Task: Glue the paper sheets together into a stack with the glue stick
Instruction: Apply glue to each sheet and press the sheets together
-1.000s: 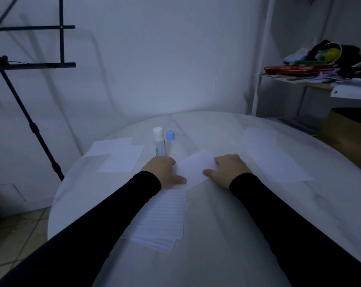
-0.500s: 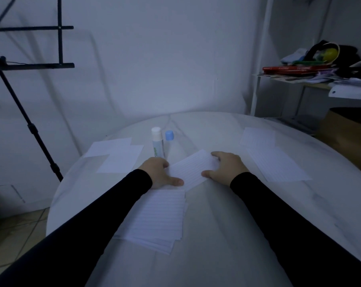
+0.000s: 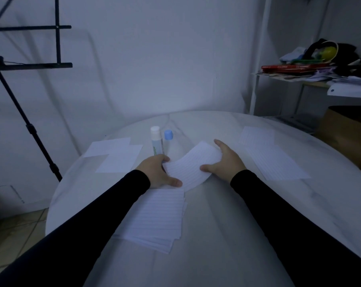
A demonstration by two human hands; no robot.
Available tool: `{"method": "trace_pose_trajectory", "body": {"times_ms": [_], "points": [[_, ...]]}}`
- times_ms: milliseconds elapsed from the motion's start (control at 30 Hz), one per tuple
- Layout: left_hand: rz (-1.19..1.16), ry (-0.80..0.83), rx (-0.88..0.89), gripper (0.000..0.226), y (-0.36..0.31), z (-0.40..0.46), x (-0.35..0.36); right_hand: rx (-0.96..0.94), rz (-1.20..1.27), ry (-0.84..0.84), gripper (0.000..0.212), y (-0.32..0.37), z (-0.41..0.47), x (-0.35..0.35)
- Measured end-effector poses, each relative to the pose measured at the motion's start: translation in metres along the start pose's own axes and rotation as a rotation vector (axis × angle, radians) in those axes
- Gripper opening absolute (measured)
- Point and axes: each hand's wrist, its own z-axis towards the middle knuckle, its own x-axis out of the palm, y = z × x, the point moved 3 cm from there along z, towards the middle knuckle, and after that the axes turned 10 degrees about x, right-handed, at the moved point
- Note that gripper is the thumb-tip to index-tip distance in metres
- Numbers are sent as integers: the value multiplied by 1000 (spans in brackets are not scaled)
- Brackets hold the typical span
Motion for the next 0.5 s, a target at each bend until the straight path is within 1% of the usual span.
{"method": "trace_pose_trajectory", "body": {"times_ms": [100, 167, 267, 367, 433, 467, 500], "points": [[61, -24, 19, 82, -1, -2, -4, 19, 7, -100, 67, -3, 4, -2], [131, -39, 46, 82, -5, -4, -7, 53, -62, -154, 56, -5, 4, -5], [258, -79, 122, 78, -18, -5, -10, 88, -268, -161, 60, -4, 0, -10], [325, -103, 241, 67, -34, -1, -2, 120, -554, -151, 67, 0, -7, -12], [310, -32, 283, 56, -45, 2, 9, 144, -689, -153, 63, 4, -13, -12], [312, 10, 289, 51, -49, 4, 15, 128, -730, -170, 62, 7, -15, -12], [327, 41, 292, 47, -53, 5, 19, 74, -749, -183, 62, 10, -16, -11]]}}
